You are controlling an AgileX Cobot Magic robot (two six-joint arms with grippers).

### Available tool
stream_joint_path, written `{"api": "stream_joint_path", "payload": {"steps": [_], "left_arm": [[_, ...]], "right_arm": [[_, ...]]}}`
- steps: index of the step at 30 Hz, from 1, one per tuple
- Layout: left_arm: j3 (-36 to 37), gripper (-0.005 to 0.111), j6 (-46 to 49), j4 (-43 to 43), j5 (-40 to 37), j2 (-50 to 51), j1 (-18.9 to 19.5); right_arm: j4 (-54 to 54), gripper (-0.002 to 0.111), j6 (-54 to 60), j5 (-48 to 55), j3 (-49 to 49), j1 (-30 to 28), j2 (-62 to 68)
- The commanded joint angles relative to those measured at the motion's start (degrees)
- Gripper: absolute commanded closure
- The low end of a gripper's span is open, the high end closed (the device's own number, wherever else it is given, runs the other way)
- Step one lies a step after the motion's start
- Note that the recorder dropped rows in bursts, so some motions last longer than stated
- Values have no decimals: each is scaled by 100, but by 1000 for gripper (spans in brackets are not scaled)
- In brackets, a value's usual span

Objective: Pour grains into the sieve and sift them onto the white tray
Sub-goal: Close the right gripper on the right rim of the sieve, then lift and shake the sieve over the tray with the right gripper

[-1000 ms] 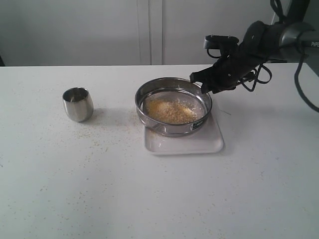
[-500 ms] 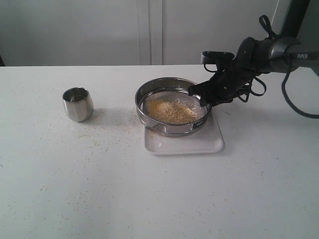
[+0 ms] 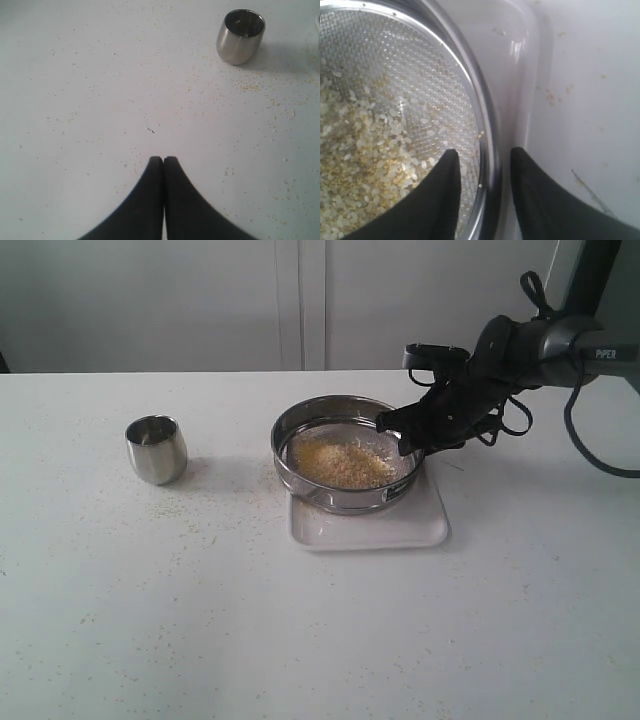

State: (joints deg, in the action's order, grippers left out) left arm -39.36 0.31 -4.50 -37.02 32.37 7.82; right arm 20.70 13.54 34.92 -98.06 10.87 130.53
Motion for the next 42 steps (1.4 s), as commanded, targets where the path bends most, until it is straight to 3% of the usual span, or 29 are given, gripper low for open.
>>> {"api": "stream_joint_path", "payload": {"steps": [1, 10, 22, 42], "left_arm": [[19, 107, 17, 15, -32, -34, 1], [19, 107, 17, 15, -32, -34, 1], [19, 107, 17, 15, -32, -34, 1], [19, 107, 17, 15, -32, -34, 1]], "right_arm": [[40, 75, -23, 16, -19, 9, -9], [40, 77, -23, 19, -19, 93, -9], [7, 108, -23, 39, -19, 105, -9], [-21, 108, -174, 15, -19, 105, -250]]}}
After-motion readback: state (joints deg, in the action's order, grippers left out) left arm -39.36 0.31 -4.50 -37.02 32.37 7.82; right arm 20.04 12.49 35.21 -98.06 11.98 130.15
